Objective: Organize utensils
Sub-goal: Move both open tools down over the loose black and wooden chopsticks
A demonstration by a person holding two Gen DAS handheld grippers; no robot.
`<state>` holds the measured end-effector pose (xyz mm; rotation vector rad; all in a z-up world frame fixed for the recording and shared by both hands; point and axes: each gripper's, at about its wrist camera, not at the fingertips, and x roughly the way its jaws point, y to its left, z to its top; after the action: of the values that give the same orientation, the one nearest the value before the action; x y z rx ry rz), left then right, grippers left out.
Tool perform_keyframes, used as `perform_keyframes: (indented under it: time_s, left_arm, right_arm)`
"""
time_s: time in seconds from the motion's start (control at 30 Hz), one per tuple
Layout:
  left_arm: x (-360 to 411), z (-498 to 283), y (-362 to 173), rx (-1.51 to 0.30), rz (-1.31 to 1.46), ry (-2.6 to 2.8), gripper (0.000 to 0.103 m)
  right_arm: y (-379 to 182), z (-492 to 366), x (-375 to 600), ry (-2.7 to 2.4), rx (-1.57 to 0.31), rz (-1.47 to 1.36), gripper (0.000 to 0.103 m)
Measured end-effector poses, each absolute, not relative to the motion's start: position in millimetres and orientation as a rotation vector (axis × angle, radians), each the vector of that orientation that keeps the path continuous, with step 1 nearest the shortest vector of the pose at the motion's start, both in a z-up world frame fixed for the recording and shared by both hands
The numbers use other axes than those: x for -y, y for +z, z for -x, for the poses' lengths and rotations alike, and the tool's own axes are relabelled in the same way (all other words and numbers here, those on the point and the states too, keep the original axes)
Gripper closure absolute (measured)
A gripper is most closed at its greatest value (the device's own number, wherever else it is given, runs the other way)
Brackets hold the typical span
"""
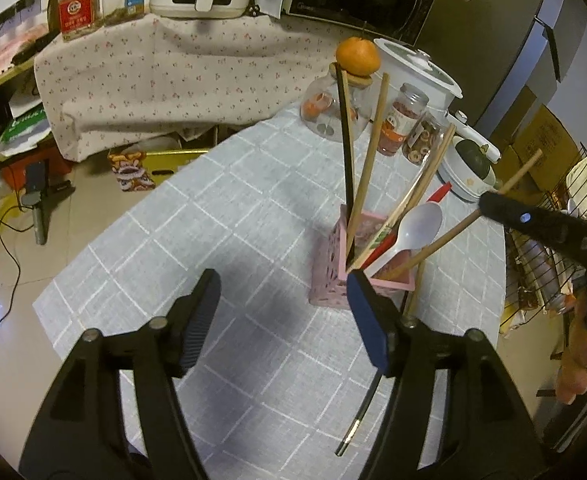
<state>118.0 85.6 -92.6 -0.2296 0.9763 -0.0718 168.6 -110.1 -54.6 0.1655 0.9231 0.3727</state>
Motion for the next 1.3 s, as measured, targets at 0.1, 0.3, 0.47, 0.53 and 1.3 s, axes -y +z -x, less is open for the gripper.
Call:
perform_keyframes:
  time_s: [0.1, 0.3, 0.47, 0.53, 1.3]
  left_arm:
    - [-83, -119, -96, -1.003, 0.236, -0.082, 0.032]
    - [-70, -117, -103, -1.067, 0.245, -0.105, 0.026]
    - [-54, -114, -111, -1.110, 0.209, -0.144, 0.026]
    - [-47, -113, -119, -1.130, 0.175, -0.150, 0.026]
    - [44, -131, -208, -1.298, 0.229, -0.418, 0.081]
  right_arm:
    - [-45, -163, 124, 0.363, -0.899, -0.182, 0.066]
    - [-28, -148, 159, 0.343, -0.863, -0.218, 0.054]
    - [-38, -144, 194, 0.280, -0.904, -0.244, 0.048]
    - [-47, -146, 204, 0.254, -0.935, -0.242, 0.047]
    - [-135, -138, 258, 0.149, -1.225, -0.174, 0.047]
